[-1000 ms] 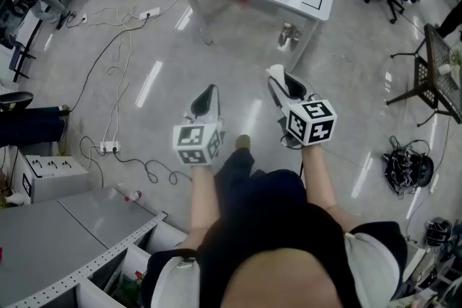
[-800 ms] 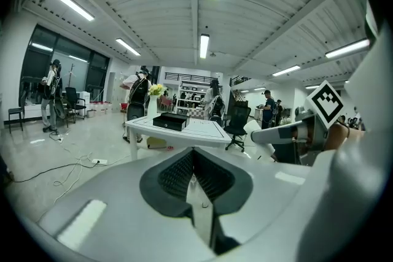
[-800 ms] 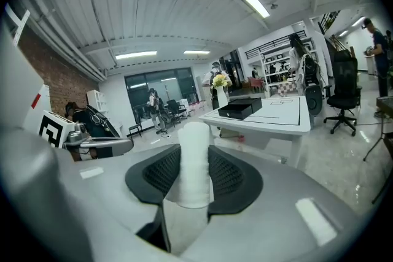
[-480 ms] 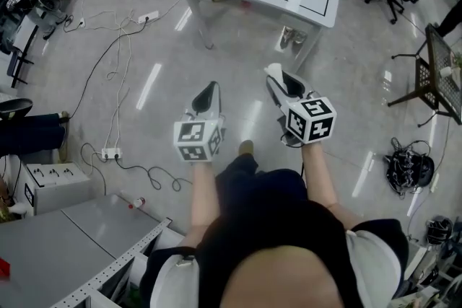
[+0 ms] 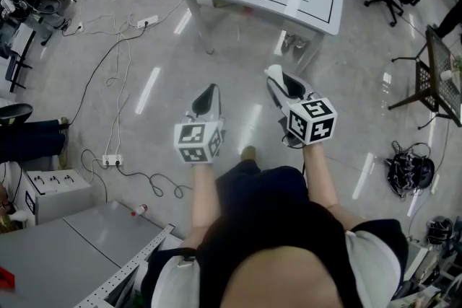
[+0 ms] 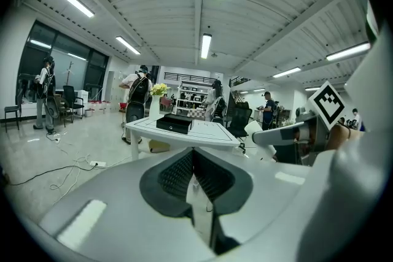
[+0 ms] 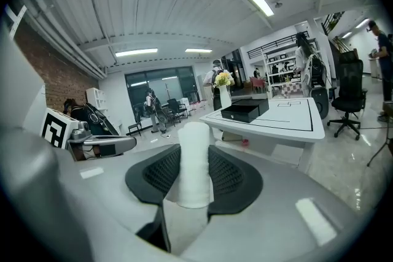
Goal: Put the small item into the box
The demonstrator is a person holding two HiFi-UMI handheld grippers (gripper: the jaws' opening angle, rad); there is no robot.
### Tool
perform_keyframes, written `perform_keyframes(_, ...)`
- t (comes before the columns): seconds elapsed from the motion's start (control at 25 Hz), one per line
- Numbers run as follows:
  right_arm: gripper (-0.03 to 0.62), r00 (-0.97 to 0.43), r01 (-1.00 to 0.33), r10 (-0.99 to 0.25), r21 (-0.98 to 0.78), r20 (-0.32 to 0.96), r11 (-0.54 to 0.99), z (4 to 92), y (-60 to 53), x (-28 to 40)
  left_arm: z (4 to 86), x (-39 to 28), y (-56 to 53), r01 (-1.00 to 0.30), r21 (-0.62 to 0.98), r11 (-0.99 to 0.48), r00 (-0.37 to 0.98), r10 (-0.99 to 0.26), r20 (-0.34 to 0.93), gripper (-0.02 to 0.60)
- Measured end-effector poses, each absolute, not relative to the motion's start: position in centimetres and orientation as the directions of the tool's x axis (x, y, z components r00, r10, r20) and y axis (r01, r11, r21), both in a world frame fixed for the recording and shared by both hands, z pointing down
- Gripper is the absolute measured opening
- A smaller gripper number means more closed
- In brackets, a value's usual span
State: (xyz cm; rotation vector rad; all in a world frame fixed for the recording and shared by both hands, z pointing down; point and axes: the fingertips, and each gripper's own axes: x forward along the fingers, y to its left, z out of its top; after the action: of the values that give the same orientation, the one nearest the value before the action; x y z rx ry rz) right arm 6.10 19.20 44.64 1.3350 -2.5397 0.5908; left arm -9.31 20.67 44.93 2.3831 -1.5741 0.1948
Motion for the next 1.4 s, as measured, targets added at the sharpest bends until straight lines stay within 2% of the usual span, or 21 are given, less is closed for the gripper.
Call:
perform_keyframes(0.44, 0.140, -0.563, -0.826, -0.746, -0.256, 0.355, 0.502, 44.6, 16.5, 4.8, 44.9, -11.2, 17.8, -0.918, 0.154, -0.365, 0.394, -0.882, 0.259, 0.009)
perform_keyframes(1.4, 0.140, -0.550, -0.834, -0.749, -0.282, 0.368, 0.474, 45.6, 16.7, 4.9, 46.7, -10.8, 17.5, -0.904, 0.169, -0.392, 0.425, -0.858, 0.289, 0.009)
